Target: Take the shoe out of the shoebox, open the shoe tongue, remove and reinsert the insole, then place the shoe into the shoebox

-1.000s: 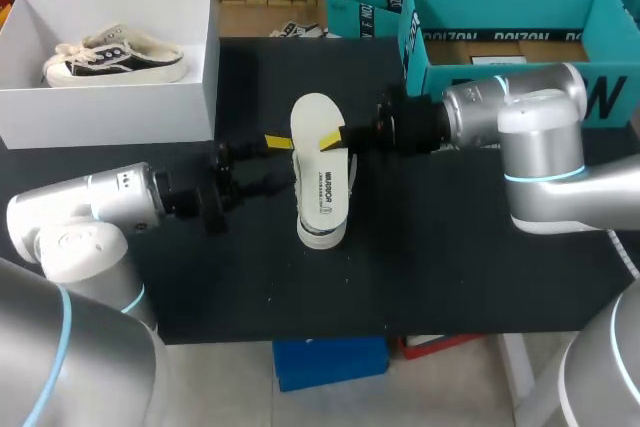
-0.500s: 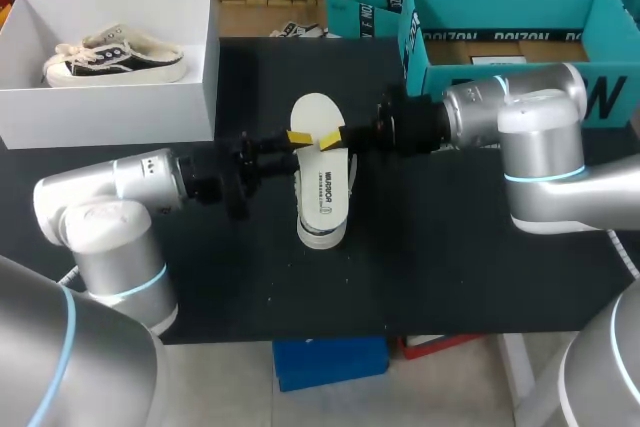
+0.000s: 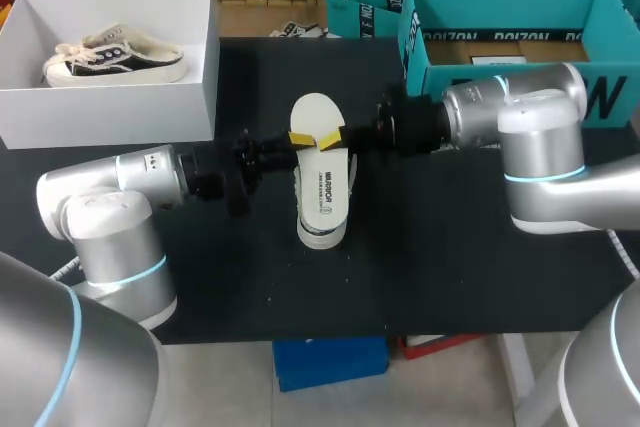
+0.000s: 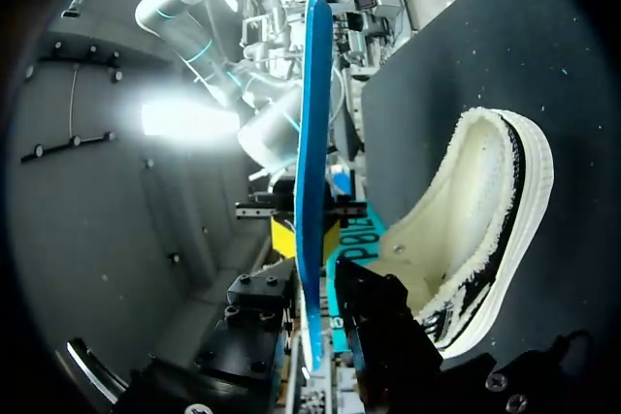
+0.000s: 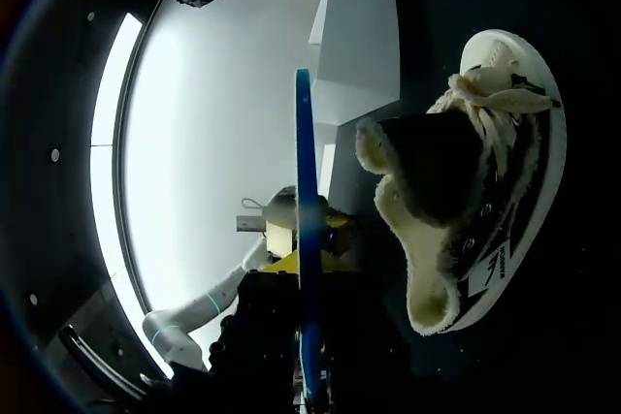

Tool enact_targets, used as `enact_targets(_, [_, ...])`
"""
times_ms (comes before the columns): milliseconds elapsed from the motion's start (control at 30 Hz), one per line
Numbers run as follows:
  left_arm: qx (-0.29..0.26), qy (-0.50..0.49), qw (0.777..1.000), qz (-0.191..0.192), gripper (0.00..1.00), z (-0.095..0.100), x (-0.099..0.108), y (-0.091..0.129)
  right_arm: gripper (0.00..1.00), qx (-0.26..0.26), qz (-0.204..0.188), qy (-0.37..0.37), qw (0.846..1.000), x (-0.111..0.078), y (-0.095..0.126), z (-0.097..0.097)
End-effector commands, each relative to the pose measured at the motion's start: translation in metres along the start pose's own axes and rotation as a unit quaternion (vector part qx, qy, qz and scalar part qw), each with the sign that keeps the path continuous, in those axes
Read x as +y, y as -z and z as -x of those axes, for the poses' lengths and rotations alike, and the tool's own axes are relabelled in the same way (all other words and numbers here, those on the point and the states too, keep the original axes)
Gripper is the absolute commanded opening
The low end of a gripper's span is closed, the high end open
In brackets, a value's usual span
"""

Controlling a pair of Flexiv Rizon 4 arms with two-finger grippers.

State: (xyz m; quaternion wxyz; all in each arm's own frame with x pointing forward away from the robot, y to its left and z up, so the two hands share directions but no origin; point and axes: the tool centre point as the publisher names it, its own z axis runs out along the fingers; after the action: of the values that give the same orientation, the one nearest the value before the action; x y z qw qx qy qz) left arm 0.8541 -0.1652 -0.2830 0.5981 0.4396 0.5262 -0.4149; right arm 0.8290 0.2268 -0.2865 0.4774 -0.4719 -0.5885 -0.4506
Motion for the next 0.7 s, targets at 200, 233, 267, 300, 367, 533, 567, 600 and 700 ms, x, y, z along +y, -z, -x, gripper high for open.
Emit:
enact_targets(200, [0.007,-0.003,1.000,-0.002,0.00,-0.002,0.000,-0.005,0.00,0.000,0.001,0.000,1.000,0.000,-0.001,0.000])
enact_targets(233, [0.008,-0.003,1.000,-0.002,0.00,-0.002,0.001,-0.006,0.00,0.000,0.001,0.000,1.000,0.000,-0.001,0.000])
enact_targets(267, [0.009,-0.006,1.000,-0.003,0.00,-0.002,0.001,-0.006,0.00,0.000,0.001,0.000,1.000,0.000,-0.001,0.000])
enact_targets(300, [0.011,-0.008,1.000,-0.004,0.00,-0.001,0.000,-0.007,0.07,0.000,0.001,0.000,1.000,0.000,-0.001,0.000])
enact_targets(367, [0.021,-0.012,1.000,-0.007,0.00,0.002,-0.001,-0.007,1.00,-0.006,0.005,0.000,1.000,0.001,0.000,-0.001])
enact_targets(533, [0.060,0.032,0.997,-0.027,0.00,0.010,-0.006,-0.001,1.00,-0.036,0.033,0.001,0.999,0.000,0.009,-0.010])
enact_targets(567, [0.067,0.036,0.997,-0.033,0.00,0.011,-0.009,0.001,1.00,-0.044,0.039,0.001,0.998,0.000,0.011,-0.012])
enact_targets(600, [0.076,0.039,0.996,-0.040,0.00,0.012,-0.012,0.003,1.00,-0.050,0.045,0.002,0.998,-0.001,0.013,-0.014])
enact_targets(700, [0.092,0.050,0.993,-0.059,0.00,0.015,-0.022,0.012,1.00,-0.072,0.060,0.003,0.996,-0.005,0.022,-0.021])
